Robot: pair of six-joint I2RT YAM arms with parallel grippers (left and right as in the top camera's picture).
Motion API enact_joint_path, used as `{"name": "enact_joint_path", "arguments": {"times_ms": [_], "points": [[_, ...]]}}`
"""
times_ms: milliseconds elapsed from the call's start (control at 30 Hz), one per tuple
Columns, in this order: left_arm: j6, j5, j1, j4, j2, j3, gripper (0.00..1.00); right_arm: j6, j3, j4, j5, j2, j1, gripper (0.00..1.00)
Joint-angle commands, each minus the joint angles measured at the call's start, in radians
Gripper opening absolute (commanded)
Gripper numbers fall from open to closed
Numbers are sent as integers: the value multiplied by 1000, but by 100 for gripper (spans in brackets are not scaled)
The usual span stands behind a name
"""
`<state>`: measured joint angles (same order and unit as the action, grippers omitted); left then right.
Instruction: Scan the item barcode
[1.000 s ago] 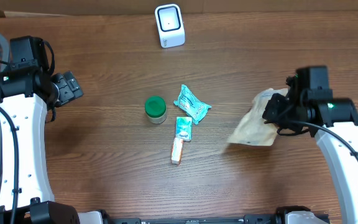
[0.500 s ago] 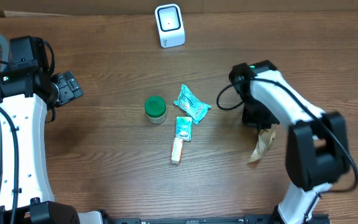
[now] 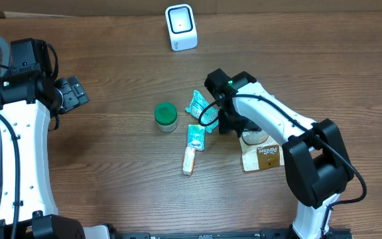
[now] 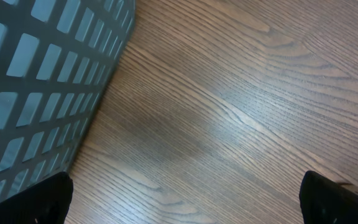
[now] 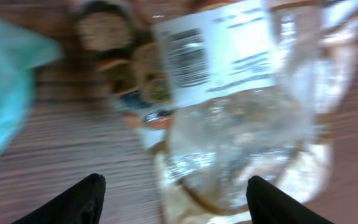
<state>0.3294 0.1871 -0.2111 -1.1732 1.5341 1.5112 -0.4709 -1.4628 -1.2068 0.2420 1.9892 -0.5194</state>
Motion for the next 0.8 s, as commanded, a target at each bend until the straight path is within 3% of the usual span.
{"name": "enact_joint_path", "arguments": {"times_ms": [0, 200, 300, 500, 767], "points": [[-19, -5, 3, 3, 3, -5, 99, 80, -75, 22, -206, -28, 23, 71], [-19, -5, 3, 3, 3, -5, 100, 204, -94, 11, -409, -108, 196, 71], [-19, -5, 3, 3, 3, -5, 100, 362, -83, -2, -608, -108, 357, 71], [-19, -5, 3, 3, 3, -5, 100, 402, -9, 1, -618, -108, 513, 73], [-19, -5, 2, 3, 3, -5, 100, 435, 181, 142, -701, -108, 724, 73]]}}
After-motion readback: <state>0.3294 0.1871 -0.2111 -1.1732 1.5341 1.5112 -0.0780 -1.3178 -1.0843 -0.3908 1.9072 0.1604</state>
